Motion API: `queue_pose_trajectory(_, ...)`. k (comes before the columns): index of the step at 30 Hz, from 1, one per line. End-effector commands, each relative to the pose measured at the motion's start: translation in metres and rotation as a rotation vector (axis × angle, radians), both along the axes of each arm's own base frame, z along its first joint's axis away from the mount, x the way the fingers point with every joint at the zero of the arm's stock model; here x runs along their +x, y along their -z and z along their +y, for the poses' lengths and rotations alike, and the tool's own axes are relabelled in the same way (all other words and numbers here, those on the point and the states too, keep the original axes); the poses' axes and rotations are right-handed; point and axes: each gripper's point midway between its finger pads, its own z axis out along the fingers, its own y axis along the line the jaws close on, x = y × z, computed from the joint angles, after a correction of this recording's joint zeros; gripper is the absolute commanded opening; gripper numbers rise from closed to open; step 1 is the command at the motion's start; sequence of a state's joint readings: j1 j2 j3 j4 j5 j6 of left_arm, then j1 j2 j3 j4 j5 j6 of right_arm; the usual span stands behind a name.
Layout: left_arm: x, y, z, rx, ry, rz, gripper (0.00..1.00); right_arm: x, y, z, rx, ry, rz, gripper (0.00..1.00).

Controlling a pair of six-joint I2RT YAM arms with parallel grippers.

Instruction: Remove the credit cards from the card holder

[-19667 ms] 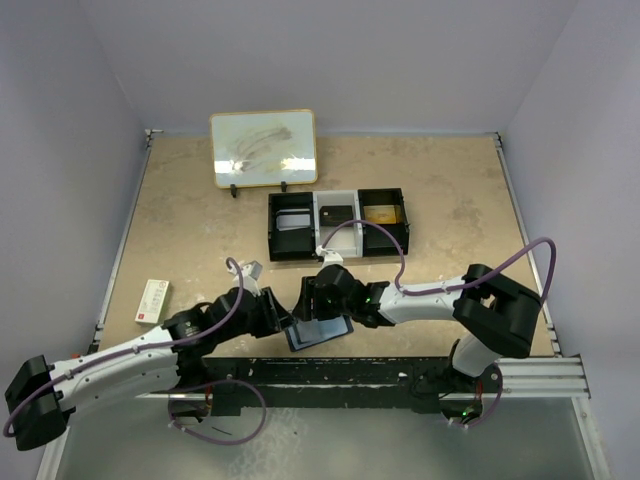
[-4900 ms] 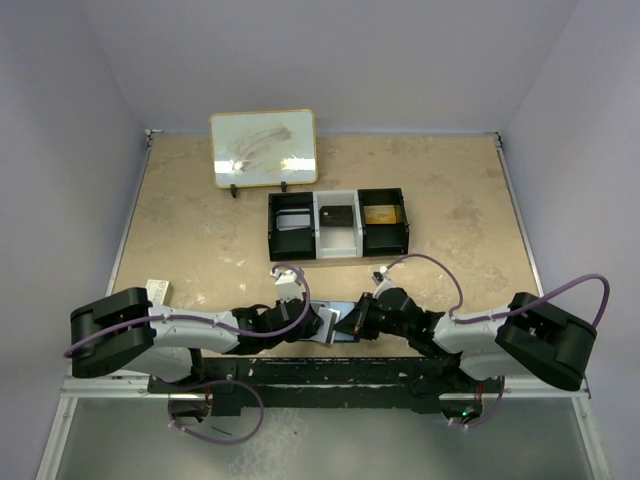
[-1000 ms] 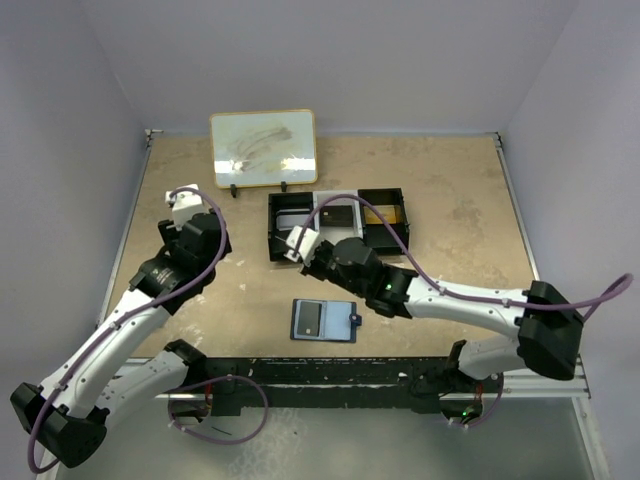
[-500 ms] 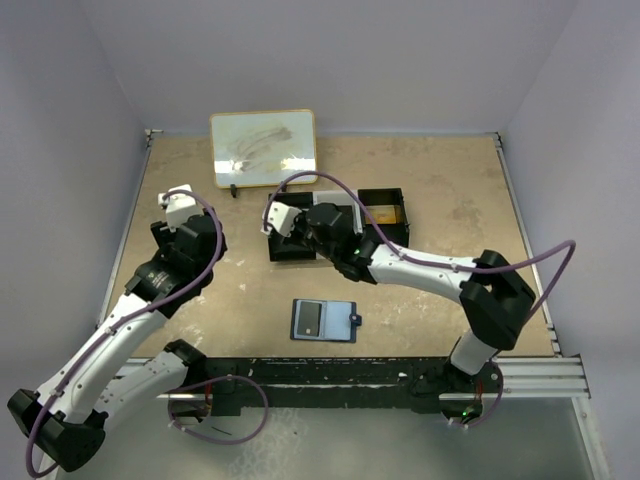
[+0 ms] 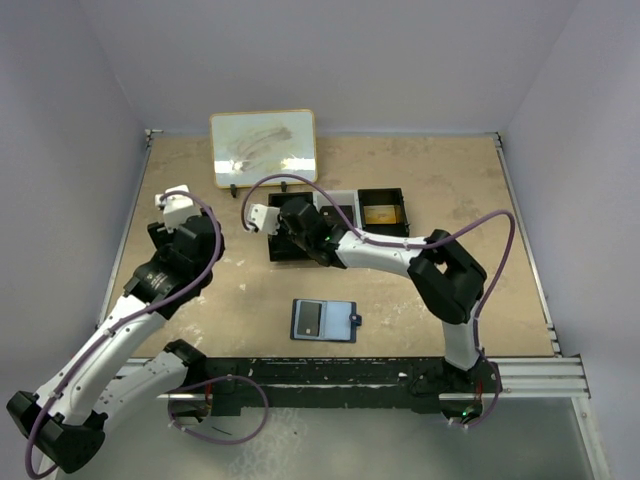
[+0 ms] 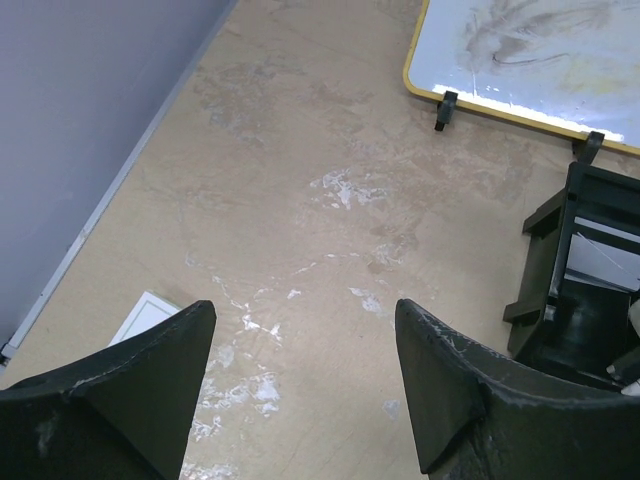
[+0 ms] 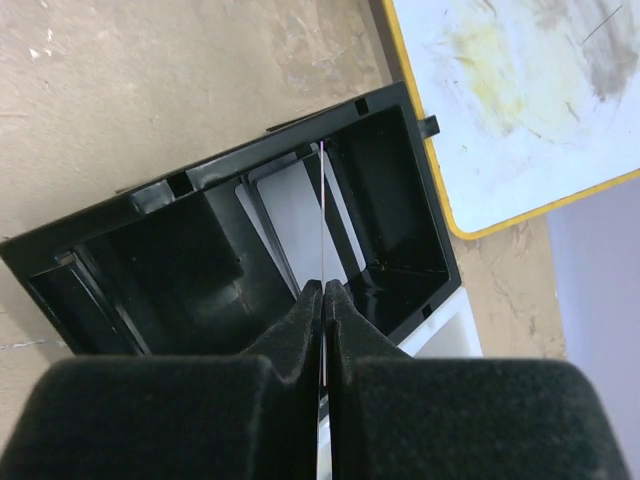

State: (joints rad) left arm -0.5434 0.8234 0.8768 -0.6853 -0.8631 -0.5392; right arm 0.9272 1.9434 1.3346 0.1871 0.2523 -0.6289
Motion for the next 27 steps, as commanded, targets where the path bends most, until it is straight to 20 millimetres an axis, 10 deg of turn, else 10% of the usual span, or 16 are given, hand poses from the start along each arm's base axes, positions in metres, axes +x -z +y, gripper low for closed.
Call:
queue_pose_trajectory(1,-0.008,-0.021,0.017,-0.023,-0.072,-0.089,0.71,0.018,-0.023,-0.003,-0.018,0.034,-0.065,0.0)
queue_pose_trajectory(27,-0.021,-0.036,0.032,-0.05,-0.131,-0.168,0.74,0.056,0.022,-0.008,-0.255,0.003,-0.132,0.01)
